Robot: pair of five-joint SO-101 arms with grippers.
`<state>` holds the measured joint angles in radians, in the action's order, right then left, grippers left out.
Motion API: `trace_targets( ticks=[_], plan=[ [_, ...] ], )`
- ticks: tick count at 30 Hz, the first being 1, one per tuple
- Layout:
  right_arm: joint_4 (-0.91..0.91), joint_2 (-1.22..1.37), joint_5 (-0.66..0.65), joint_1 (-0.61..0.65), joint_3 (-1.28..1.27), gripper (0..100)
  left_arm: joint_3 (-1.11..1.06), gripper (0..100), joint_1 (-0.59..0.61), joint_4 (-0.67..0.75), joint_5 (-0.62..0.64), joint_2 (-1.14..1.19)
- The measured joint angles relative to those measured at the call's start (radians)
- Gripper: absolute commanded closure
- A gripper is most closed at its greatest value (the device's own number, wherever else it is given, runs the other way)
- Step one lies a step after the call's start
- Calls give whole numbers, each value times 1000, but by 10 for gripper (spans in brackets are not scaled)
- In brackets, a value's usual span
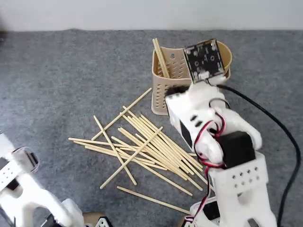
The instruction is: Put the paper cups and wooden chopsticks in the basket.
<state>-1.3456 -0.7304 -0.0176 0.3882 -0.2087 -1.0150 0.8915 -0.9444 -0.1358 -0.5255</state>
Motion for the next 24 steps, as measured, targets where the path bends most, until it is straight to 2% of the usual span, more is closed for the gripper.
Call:
trace_targets(
  ticks=[6, 12, 15, 18, 24],
  plan=[
    [-219, -12, 0, -25, 0, 988, 57, 844, -163, -5, -94, 0],
    [-249, -18, 0, -66, -124, 988, 169, 841, -353, -144, -97, 0],
    [-249, -18, 0, -91, -189, 988, 232, 841, -440, -235, -28, 0],
    [-249, -18, 0, -127, -221, 988, 279, 841, -497, -295, 97, 0],
    [-210, -18, 0, -175, -293, 985, 298, 844, -566, -319, 310, 0]
  ],
)
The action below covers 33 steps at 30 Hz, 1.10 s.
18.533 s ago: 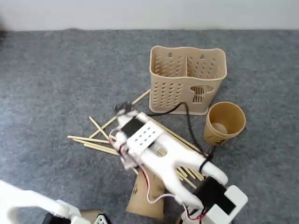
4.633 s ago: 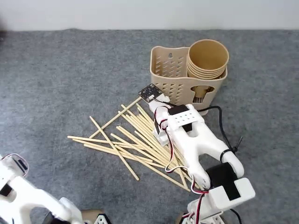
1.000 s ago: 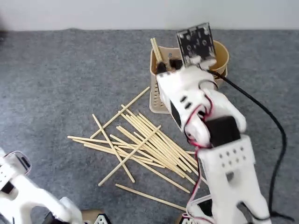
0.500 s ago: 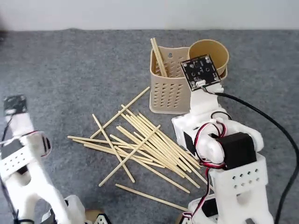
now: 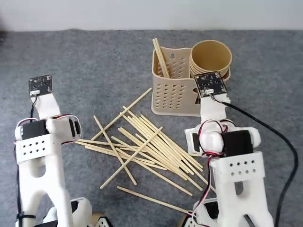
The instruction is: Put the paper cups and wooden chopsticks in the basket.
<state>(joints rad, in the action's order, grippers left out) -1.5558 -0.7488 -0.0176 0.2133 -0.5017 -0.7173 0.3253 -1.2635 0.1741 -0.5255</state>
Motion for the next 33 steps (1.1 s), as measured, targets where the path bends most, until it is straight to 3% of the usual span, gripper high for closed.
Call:
trace_targets(
  ticks=[6, 12, 16, 20, 25, 33],
  plan=[
    [247, 0, -18, 6, -163, 983, 0, 843, 95, 0, 25, 0],
    [411, 0, -81, 180, -276, 953, 12, 842, 321, 0, 25, 0],
    [454, 51, 25, 256, -267, 882, 14, 842, 430, 0, 25, 0],
    [454, 207, 167, 307, -175, 887, -18, 842, 500, 0, 25, 0],
    [460, 460, 339, 338, -29, 887, -68, 842, 519, 0, 25, 0],
    [468, 778, 431, 362, 157, 890, -117, 842, 520, 25, 25, 0]
  ],
)
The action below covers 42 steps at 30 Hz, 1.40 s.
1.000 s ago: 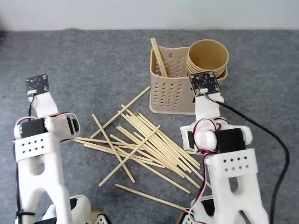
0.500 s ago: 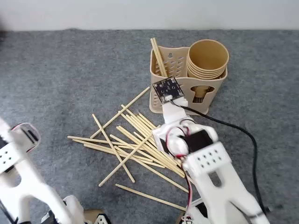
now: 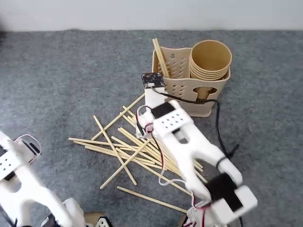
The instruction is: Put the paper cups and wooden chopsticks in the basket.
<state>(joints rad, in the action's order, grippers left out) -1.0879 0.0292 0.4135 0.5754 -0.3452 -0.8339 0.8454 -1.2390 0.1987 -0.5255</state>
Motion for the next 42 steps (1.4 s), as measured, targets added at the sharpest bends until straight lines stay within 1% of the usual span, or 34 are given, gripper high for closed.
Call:
trace_targets(
  ticks=[6, 13, 15, 21, 23, 28, 34, 42],
  plan=[
    [5, 141, 57, 2, 137, 890, -61, 842, 2, 103, 0, 0],
    [2, 193, 68, -2, 190, 890, -64, 842, 2, 121, 0, 0],
    [-40, 193, 68, -5, 213, 890, -64, 842, 2, 121, 0, 0],
    [-269, 199, 68, -8, 311, 890, -64, 841, 2, 121, 0, 0],
    [-298, 204, 68, -8, 327, 890, -64, 841, 2, 121, 0, 0],
    [-293, 256, 68, -8, 341, 890, -64, 841, 2, 121, 0, 0],
    [-219, 318, 68, -6, 351, 890, -64, 841, 2, 121, 0, 0],
    [-219, 327, 68, -6, 351, 890, -64, 841, 2, 121, 0, 0]
  ],
)
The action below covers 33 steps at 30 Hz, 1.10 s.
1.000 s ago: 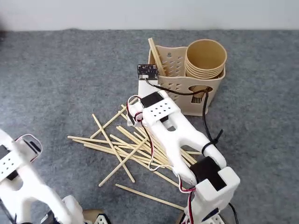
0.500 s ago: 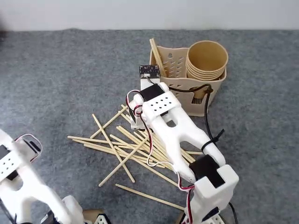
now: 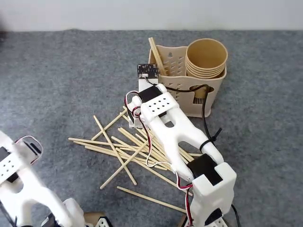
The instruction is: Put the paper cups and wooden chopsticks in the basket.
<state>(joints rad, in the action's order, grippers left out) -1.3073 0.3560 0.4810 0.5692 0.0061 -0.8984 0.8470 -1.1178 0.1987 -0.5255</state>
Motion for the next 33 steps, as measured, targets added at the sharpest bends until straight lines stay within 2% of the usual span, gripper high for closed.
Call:
trace_targets(
  ticks=[6, 16, 22, 27, 33],
  plan=[
    [-2, -3, 0, 5, 0, 890, 0, 841, 0, 18, 0, 0],
    [-157, -181, 2, 31, -26, 890, -12, 841, -2, 31, 0, 0],
    [-175, -310, 0, 37, -26, 890, -12, 841, -2, 31, 0, 0],
    [-186, -425, -43, 104, -28, 890, -12, 841, 0, 31, 0, 0],
    [-318, -497, -49, 193, -28, 891, -12, 841, 0, 31, 0, 0]
  ],
)
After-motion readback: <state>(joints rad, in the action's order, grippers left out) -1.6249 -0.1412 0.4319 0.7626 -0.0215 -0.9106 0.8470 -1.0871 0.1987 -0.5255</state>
